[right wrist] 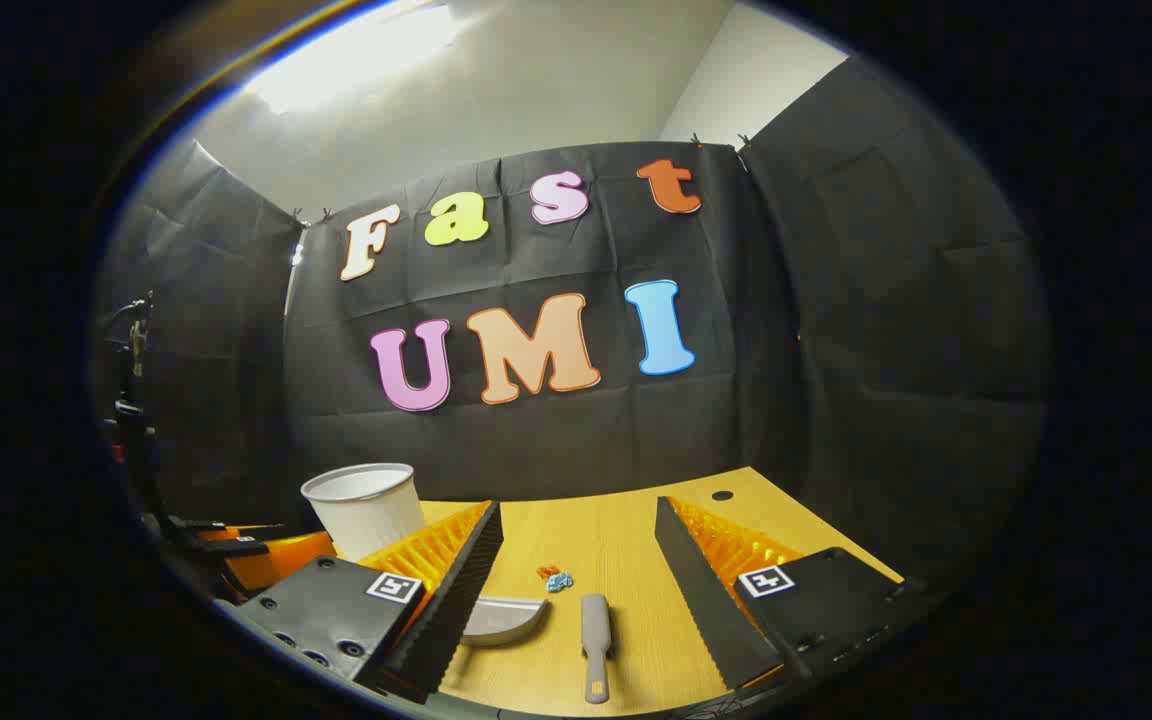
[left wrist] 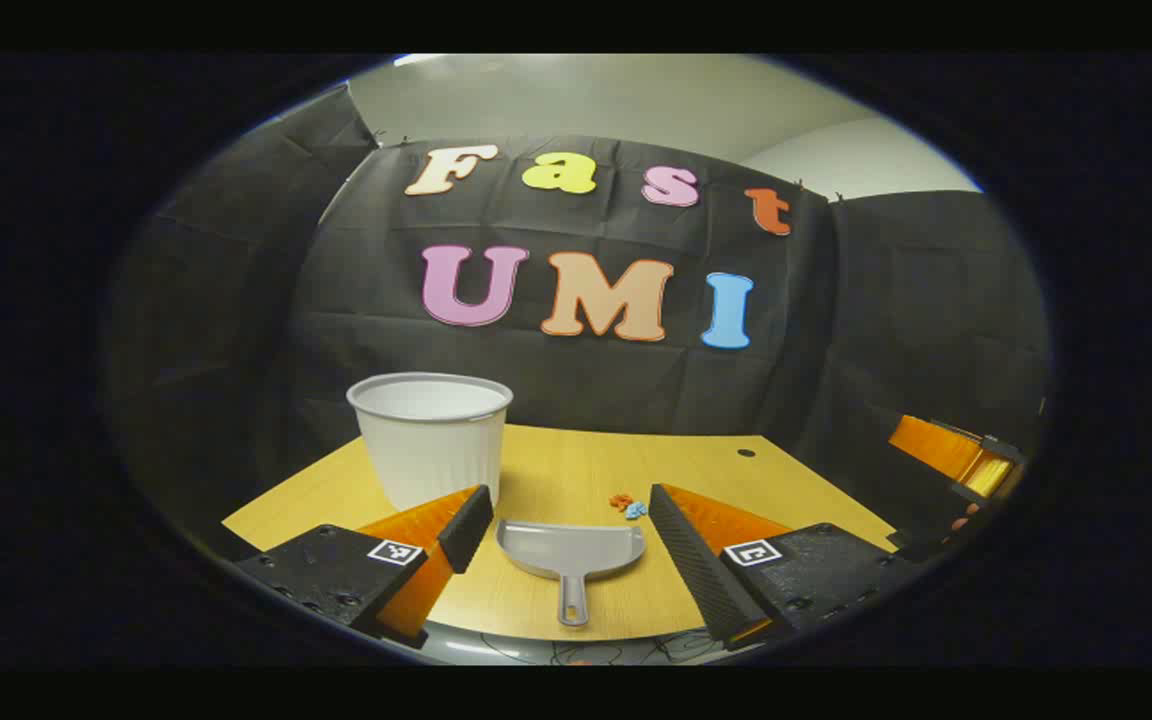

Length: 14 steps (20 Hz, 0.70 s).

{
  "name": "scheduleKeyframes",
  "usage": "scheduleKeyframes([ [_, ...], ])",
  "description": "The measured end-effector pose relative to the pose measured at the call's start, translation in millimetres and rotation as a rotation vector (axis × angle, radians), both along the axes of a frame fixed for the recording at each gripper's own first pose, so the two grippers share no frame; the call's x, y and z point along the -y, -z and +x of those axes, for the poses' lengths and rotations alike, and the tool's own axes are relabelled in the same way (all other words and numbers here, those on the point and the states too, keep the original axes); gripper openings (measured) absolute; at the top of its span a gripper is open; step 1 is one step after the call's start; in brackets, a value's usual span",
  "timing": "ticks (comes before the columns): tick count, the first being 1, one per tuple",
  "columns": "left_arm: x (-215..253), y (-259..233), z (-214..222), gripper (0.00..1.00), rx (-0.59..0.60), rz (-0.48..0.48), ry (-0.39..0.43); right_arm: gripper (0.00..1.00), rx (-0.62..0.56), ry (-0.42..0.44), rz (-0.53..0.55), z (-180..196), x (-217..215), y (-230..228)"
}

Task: Pick up the small broom and dustpan from the desktop, sweep the trash into the dustpan with the broom, and then empty the trash into the garbage bin.

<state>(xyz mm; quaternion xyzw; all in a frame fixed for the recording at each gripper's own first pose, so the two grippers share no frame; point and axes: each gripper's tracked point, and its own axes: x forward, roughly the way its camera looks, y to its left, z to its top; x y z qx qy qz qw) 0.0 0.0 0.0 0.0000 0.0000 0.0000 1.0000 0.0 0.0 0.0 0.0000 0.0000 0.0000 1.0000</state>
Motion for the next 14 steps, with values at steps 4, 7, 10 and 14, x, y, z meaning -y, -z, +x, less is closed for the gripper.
scheduleKeyframes([
  [4,-5.5,-25.0,-2.7,0.93,0.068,0.036,-0.015,0.99,0.071,0.010,-0.001,-2.3,5.5,-27.1],
  [7,-6.9,-40.6,-7.4,0.93,0.107,0.042,-0.020,0.98,0.101,0.028,-0.010,-4.1,11.7,-36.2],
  [10,-5.2,-49.7,-11.7,0.93,0.140,0.037,-0.013,0.99,0.103,0.032,-0.019,-7.5,11.2,-35.2],
  [14,-7.7,-60.9,-16.3,0.93,0.196,0.093,-0.020,0.99,0.121,-0.001,-0.080,-11.1,0.8,-36.4],
])
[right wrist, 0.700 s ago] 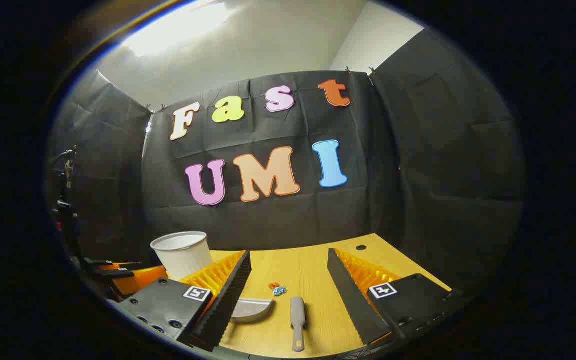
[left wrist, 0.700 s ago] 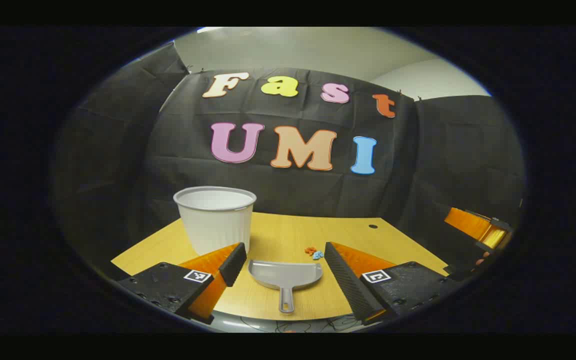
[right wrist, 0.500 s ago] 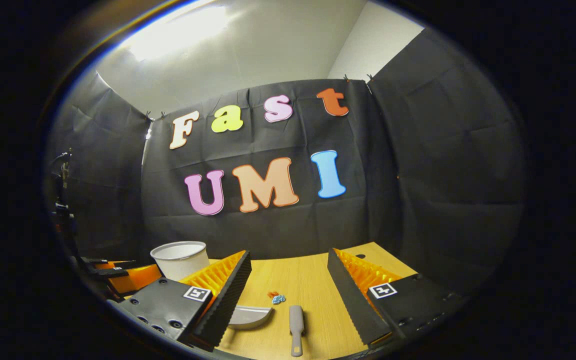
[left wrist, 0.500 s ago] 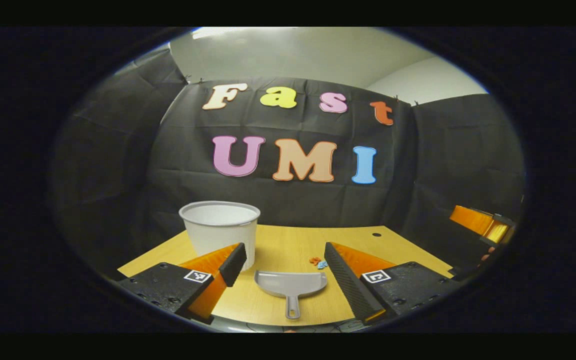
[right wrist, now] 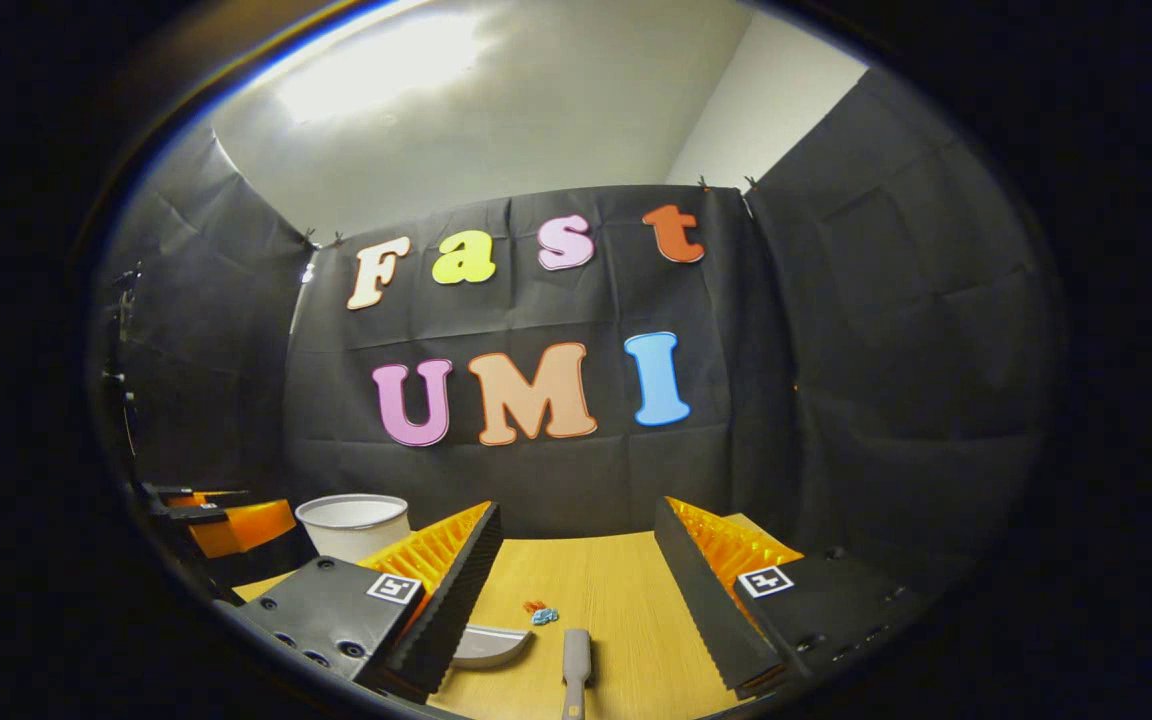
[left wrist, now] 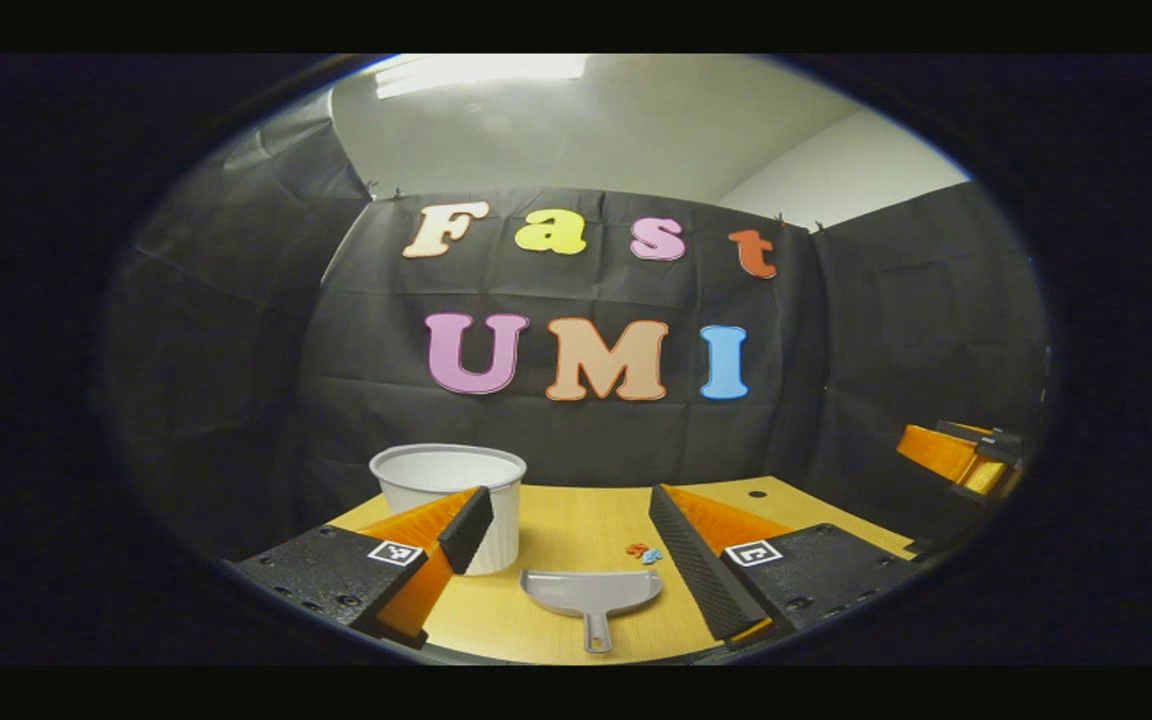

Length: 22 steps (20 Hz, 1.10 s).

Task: Pick up the small broom and dustpan from the desktop, sweep the trash into the dustpan with the broom, and then empty the trash into the garbage bin.

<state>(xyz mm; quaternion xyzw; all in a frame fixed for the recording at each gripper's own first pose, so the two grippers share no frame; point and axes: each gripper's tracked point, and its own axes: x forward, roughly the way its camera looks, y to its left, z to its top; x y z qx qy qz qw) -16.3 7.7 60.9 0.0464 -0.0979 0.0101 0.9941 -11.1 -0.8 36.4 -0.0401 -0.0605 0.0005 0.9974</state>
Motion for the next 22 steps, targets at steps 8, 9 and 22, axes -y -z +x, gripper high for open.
scheduleKeyframes([
  [8,9.7,14.3,-2.9,0.92,-0.051,0.033,0.023,0.99,-0.071,-0.020,0.018,1.1,1.6,10.0],
  [9,10.5,13.3,-3.2,0.92,-0.050,0.035,0.025,0.98,-0.064,-0.014,0.018,0.0,3.8,8.7],
  [22,20.1,17.7,-7.5,0.92,-0.065,0.047,0.045,0.99,-0.049,0.002,0.005,-6.9,9.1,5.1],
])
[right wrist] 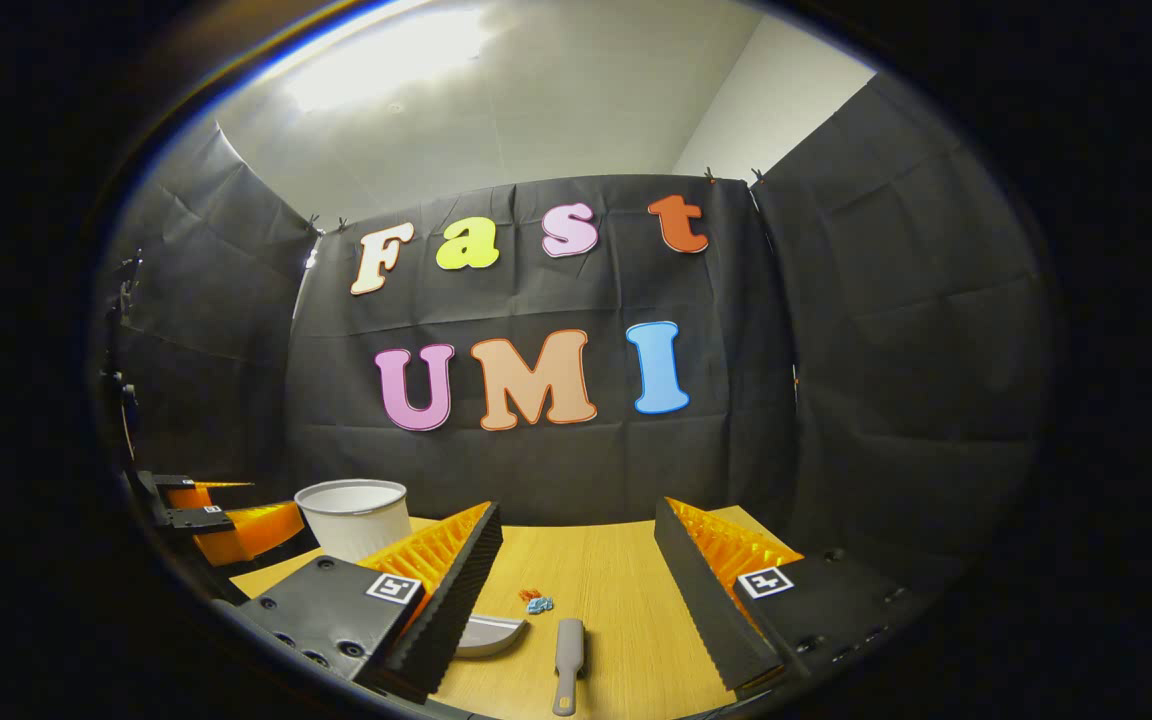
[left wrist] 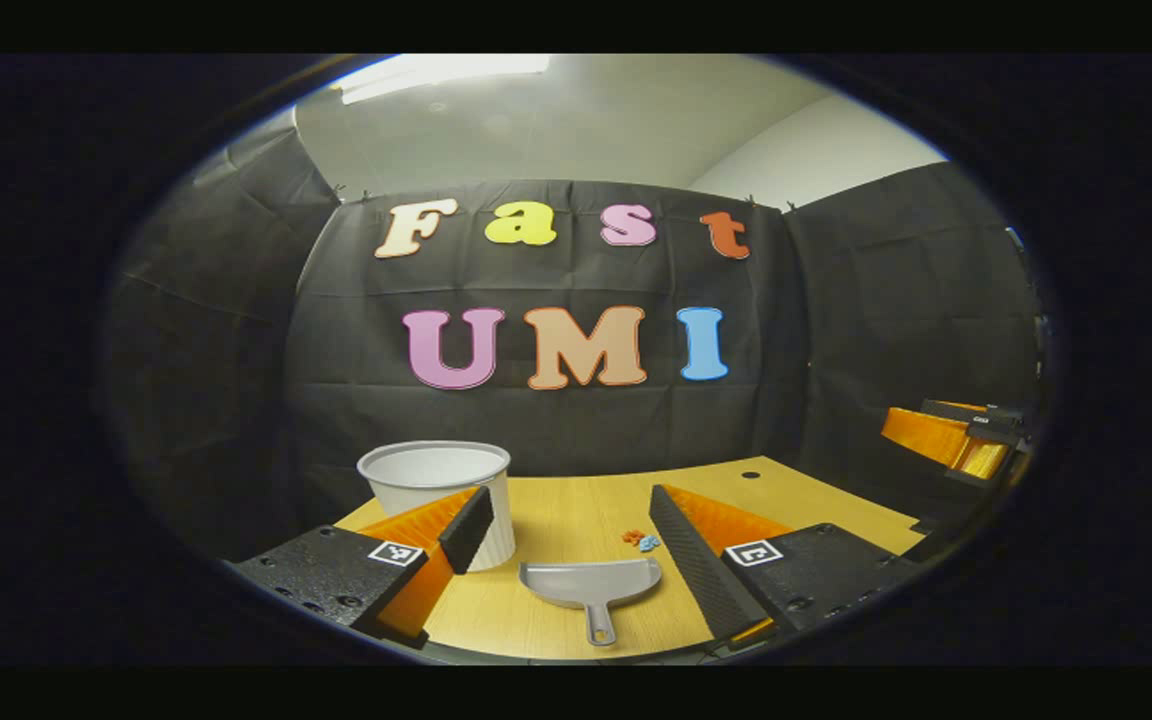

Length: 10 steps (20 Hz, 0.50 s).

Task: Pick up the small broom and dustpan from the desktop, sweep the trash into the dustpan with the broom, and then empty the trash into the garbage bin.

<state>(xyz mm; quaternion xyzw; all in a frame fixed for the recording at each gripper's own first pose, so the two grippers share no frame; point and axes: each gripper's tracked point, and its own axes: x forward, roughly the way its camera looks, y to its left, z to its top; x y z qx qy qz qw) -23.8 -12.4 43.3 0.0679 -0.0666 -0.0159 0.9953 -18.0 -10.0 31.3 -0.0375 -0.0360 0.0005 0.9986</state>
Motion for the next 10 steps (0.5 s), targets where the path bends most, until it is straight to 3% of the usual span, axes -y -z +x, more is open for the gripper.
scheduleKeyframes([
  [10,-0.5,16.0,2.3,0.92,-0.033,-0.035,0.013,0.99,-0.016,-0.028,-0.005,0.8,-5.3,7.3],
])
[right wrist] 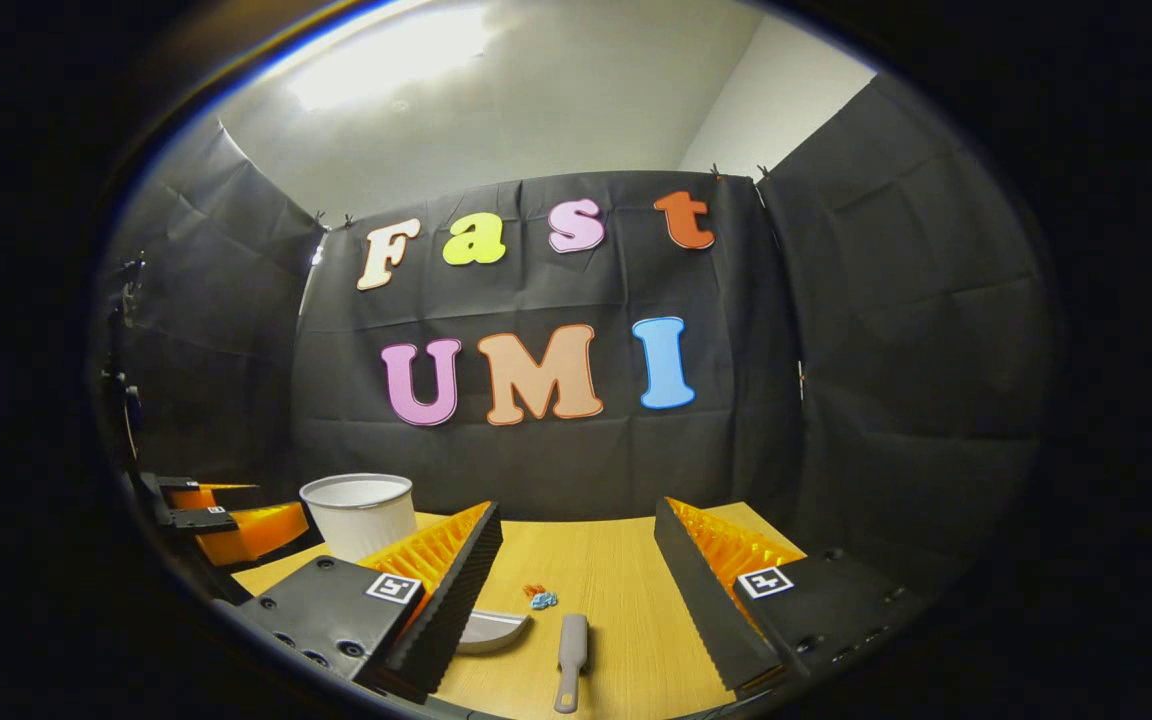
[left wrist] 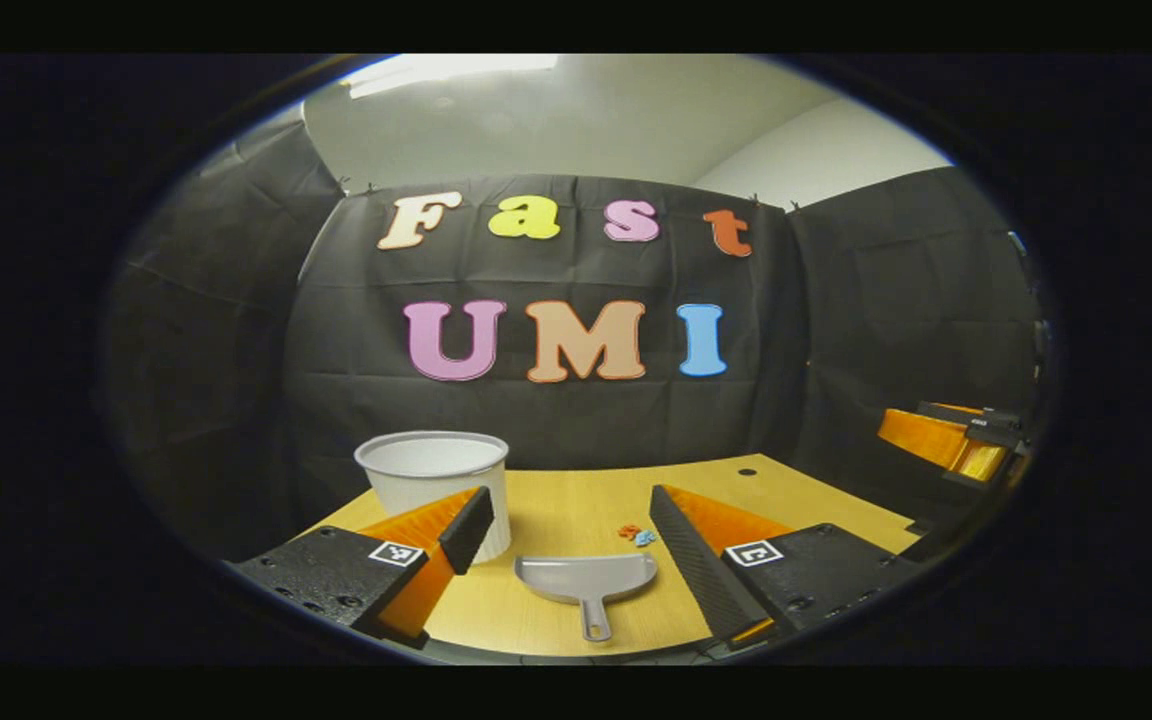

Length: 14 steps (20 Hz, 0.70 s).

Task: Pick up the small broom and dustpan from the desktop, sweep the trash into the dustpan with the broom, and then empty the trash into the garbage bin.

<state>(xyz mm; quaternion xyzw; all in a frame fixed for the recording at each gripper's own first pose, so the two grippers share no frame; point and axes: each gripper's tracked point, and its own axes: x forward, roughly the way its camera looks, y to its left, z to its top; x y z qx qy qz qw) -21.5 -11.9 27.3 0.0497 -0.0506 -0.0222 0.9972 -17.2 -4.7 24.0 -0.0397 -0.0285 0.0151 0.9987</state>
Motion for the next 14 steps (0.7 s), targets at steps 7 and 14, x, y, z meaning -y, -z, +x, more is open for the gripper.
scheduleKeyframes([
  [7,-1.4,50.6,39.7,0.94,-0.168,-0.143,0.027,0.99,-0.240,-0.046,0.014,41.7,1.9,80.7],
  [14,0.8,168.9,72.1,0.94,-0.522,-0.115,-0.009,0.99,-0.597,-0.004,-0.013,67.2,9.8,202.7],
])
